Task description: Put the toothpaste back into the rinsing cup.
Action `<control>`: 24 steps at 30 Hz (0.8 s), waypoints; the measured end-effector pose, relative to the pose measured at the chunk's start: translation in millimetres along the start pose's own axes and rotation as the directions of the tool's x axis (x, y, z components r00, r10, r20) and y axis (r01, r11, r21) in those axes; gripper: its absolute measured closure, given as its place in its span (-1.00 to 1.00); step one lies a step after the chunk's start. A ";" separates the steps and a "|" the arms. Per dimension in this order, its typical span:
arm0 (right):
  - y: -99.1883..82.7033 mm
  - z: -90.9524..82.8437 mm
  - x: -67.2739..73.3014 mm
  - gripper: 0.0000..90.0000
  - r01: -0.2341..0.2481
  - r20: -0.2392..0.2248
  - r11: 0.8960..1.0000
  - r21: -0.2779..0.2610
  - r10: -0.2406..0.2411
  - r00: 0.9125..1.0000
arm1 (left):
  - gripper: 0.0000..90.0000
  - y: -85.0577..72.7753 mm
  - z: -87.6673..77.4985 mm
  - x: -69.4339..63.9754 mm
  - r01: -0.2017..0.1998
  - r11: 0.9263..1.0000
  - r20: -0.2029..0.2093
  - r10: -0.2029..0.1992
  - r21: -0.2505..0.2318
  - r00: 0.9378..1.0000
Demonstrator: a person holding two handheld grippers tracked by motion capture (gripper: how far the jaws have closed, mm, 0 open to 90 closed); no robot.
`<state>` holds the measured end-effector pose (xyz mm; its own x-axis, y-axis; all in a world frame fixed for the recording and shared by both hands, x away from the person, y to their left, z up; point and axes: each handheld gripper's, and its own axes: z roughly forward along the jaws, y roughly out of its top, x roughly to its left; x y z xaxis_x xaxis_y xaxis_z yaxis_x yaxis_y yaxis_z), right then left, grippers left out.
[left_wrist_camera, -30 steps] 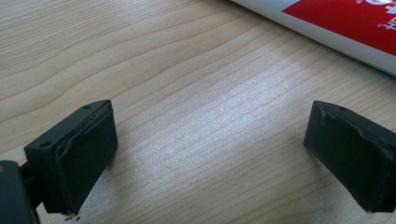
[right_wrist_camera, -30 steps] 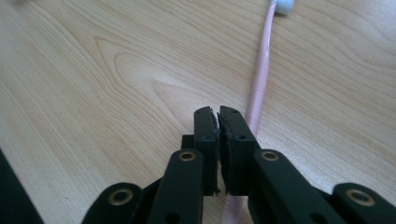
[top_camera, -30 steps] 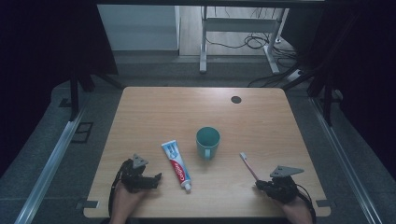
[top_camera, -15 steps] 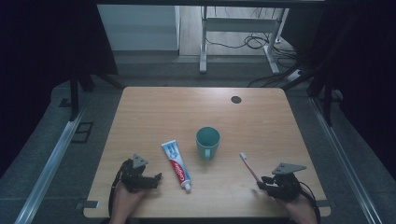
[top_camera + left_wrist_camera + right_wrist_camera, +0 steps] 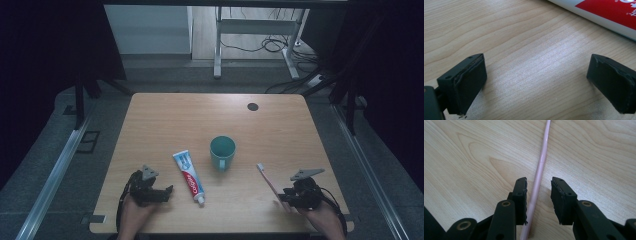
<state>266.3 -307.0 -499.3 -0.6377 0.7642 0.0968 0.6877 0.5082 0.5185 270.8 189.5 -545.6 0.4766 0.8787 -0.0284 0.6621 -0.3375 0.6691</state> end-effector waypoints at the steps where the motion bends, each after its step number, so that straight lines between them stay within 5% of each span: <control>1: 2.2 0.6 -0.3 0.46 0.002 -0.003 1.000 0.014 -0.002 1.000 | -0.94 0.0 0.0 0.0 0.000 1.000 0.000 0.000 0.000 1.000; 11: 28.0 7.9 1.6 0.47 0.038 -0.001 0.986 0.162 -0.038 0.999 | -0.94 0.1 -0.2 0.1 -0.001 1.000 0.000 0.001 0.002 1.000; 24: 60.1 24.1 3.8 0.53 0.039 0.005 0.939 0.343 -0.044 0.999 | -0.94 0.0 -0.1 0.0 0.000 1.000 0.000 0.000 0.002 1.000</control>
<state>313.6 -264.0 -488.2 -0.6654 0.7433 0.0693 0.7393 0.6433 0.1991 270.7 189.5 -545.5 0.4766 0.8786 -0.0289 0.6633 -0.3378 0.6678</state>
